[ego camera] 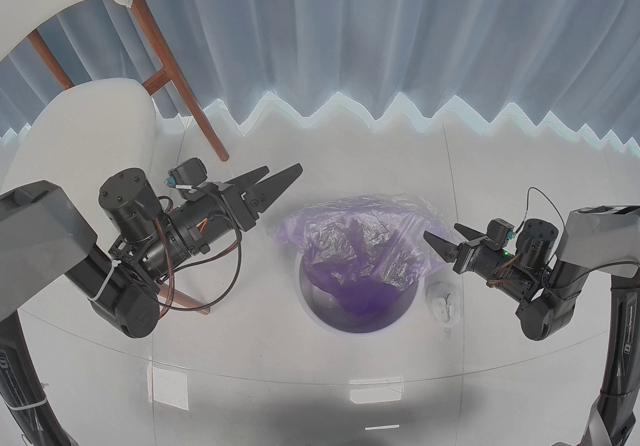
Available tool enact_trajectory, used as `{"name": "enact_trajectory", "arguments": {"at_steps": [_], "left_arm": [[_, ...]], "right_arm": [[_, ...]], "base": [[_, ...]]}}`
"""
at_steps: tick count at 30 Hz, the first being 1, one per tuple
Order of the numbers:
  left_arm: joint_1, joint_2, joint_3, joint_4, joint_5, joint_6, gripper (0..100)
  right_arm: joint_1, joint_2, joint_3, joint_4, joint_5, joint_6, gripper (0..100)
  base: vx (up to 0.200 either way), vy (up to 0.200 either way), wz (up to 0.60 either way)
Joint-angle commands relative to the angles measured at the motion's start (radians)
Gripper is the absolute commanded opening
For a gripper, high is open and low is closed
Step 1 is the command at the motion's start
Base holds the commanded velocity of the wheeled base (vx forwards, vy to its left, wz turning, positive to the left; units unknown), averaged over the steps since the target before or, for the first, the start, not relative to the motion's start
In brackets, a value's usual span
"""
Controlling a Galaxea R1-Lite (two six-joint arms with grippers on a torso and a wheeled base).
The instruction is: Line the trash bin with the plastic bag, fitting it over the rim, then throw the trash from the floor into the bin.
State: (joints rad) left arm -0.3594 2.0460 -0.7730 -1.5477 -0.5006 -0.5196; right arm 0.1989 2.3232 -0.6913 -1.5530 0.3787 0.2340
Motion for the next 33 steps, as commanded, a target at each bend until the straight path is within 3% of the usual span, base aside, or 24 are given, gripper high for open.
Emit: {"name": "enact_trajectory", "arguments": {"at_steps": [1, 19, 20, 28, 33], "left_arm": [[-0.007, -0.021, -0.002, 0.001, 0.011, 0.000, 100], [-0.007, -0.021, -0.011, 0.001, 0.027, 0.001, 100], [-0.007, -0.021, -0.011, 0.000, 0.027, 0.003, 100], [-0.007, -0.029, -0.011, 0.000, 0.027, 0.003, 100], [-0.010, -0.029, -0.008, 0.001, 0.027, 0.003, 100]], "right_arm": [[0.008, 0.007, -0.034, -0.016, 0.000, -0.005, 100], [0.056, 0.068, -0.132, -0.012, 0.043, -0.042, 100], [0.056, 0.076, -0.137, -0.012, 0.042, -0.048, 0], [0.071, 0.050, -0.126, -0.016, 0.042, -0.064, 0], [0.109, -0.087, 0.018, -0.018, 0.045, -0.065, 0]], "base": [[0.000, 0.000, 0.00], [0.000, 0.000, 0.00], [0.000, 0.000, 0.00], [0.000, 0.000, 0.00], [0.000, 0.000, 0.00]]}}
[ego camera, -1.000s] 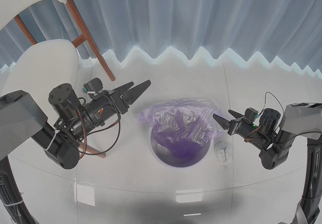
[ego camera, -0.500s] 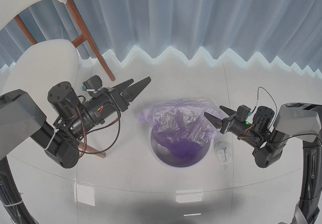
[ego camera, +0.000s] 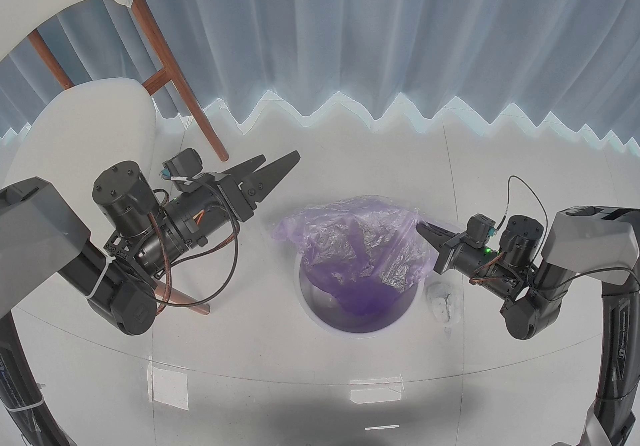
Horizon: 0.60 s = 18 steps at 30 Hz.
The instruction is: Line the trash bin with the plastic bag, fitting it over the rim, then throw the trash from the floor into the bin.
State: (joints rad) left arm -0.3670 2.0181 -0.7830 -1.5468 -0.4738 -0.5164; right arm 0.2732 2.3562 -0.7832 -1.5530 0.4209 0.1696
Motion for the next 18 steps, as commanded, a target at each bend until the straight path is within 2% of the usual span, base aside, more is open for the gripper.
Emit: {"name": "enact_trajectory", "arguments": {"at_steps": [1, 2, 4, 8, 18], "left_arm": [[-0.003, 0.001, 0.005, 0.001, 0.000, -0.001, 100], [-0.003, 0.001, 0.005, 0.001, 0.000, -0.001, 100], [-0.007, 0.005, 0.005, 0.001, 0.000, -0.001, 100], [-0.023, 0.011, 0.010, 0.002, 0.000, -0.001, 100], [-0.073, 0.059, 0.028, 0.005, 0.000, -0.001, 100]], "right_arm": [[0.046, -0.147, 0.148, -0.018, 0.003, -0.001, 0], [0.046, -0.147, 0.148, -0.018, 0.003, -0.001, 0], [0.086, -0.199, 0.265, -0.018, 0.007, -0.010, 0], [0.129, -0.225, 0.394, -0.018, 0.009, -0.030, 0], [0.167, -0.207, 0.509, -0.018, 0.026, -0.044, 0]], "base": [[0.000, 0.000, 0.00], [0.000, 0.000, 0.00], [0.000, 0.000, 0.00], [0.000, 0.000, 0.00], [0.000, 0.000, 0.00]]}}
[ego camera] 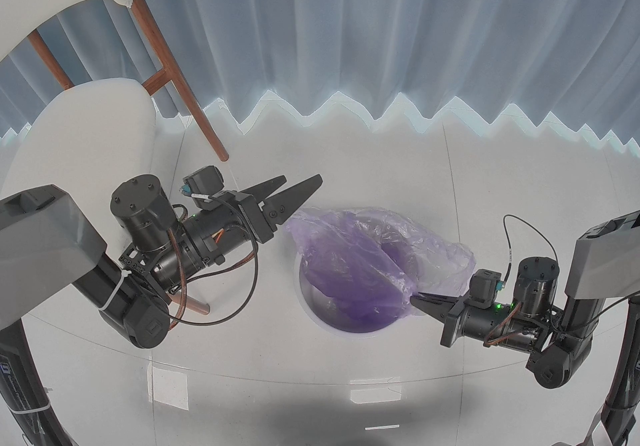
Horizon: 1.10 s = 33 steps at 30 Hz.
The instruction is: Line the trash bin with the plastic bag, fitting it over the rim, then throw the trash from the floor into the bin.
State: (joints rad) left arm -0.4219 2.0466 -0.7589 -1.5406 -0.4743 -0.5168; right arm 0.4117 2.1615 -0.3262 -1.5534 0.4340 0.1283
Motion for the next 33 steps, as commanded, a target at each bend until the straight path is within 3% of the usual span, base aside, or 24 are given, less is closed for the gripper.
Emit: {"name": "enact_trajectory", "arguments": {"at_steps": [1, 12, 23, 29, 33], "left_arm": [[-0.018, 0.032, 0.006, -0.001, 0.000, 0.000, 100], [-0.024, 0.038, 0.009, 0.002, 0.000, -0.002, 100], [-0.058, 0.063, 0.021, 0.007, 0.002, -0.002, 100], [-0.115, 0.121, 0.043, 0.016, 0.028, -0.002, 100], [-0.117, 0.113, 0.058, 0.066, 0.037, -0.002, 100]], "right_arm": [[0.042, -0.015, 0.062, -0.017, 0.022, -0.003, 0], [0.197, -0.011, 0.168, -0.017, 0.025, -0.003, 0], [0.248, 0.067, 0.202, -0.017, 0.020, -0.013, 0], [0.257, 0.120, 0.188, -0.017, -0.038, -0.022, 0], [0.259, 0.120, 0.179, -0.017, -0.040, -0.022, 0]], "base": [[0.000, 0.000, 0.00], [0.000, 0.000, 0.00], [0.000, 0.000, 0.00], [0.000, 0.000, 0.00], [0.000, 0.000, 0.00]]}}
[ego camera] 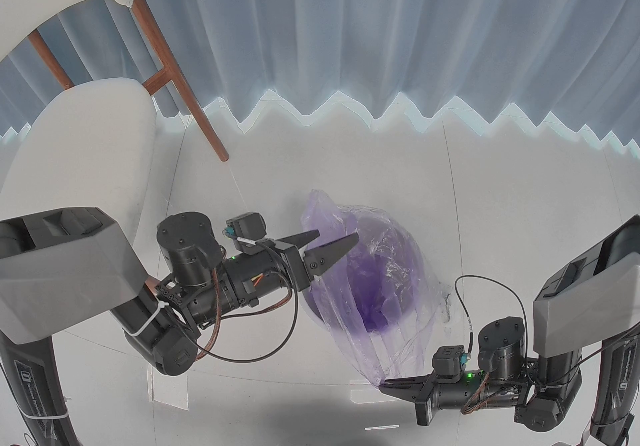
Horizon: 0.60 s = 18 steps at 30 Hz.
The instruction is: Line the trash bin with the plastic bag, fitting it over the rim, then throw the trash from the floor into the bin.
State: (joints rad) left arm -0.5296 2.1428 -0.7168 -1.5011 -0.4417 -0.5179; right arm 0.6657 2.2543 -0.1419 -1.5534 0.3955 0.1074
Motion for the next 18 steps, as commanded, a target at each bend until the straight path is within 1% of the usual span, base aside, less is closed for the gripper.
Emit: {"name": "enact_trajectory", "arguments": {"at_steps": [1, 3, 4, 5, 7, 9, 11, 14, 18], "left_arm": [[-0.015, -0.009, 0.037, 0.113, 0.005, -0.001, 100], [-0.033, -0.053, 0.042, 0.242, 0.011, -0.001, 100], [-0.043, -0.064, 0.034, 0.312, 0.026, -0.001, 100], [-0.047, -0.066, 0.028, 0.344, 0.040, -0.001, 100], [-0.056, -0.060, 0.000, 0.397, 0.097, -0.001, 100], [-0.056, -0.058, -0.026, 0.413, 0.150, -0.001, 100], [-0.055, -0.043, -0.038, 0.417, 0.184, -0.001, 100], [-0.059, -0.044, -0.036, 0.429, 0.189, -0.001, 100], [-0.082, -0.038, -0.033, 0.436, 0.195, 0.001, 100]], "right_arm": [[0.006, 0.025, -0.007, -0.017, -0.003, 0.000, 0], [0.006, 0.027, -0.007, -0.017, -0.009, 0.000, 0], [0.006, 0.027, -0.007, -0.017, -0.015, 0.000, 0], [0.006, 0.027, -0.007, -0.017, -0.020, 0.000, 0], [0.017, 0.027, -0.007, -0.017, -0.029, 0.000, 0], [0.025, 0.027, -0.007, -0.017, -0.040, 0.000, 0], [0.037, 0.030, -0.007, -0.017, -0.057, 0.000, 0], [0.044, 0.039, -0.007, -0.017, -0.076, 0.000, 0], [0.046, 0.039, -0.007, -0.017, -0.078, 0.000, 0]], "base": [[0.000, 0.000, 0.00], [0.000, 0.000, 0.00], [0.000, 0.000, 0.00], [0.000, 0.000, 0.00], [0.000, 0.000, 0.00], [0.000, 0.000, 0.00], [0.000, 0.000, 0.00], [0.000, 0.000, 0.00], [0.000, 0.000, 0.00]]}}
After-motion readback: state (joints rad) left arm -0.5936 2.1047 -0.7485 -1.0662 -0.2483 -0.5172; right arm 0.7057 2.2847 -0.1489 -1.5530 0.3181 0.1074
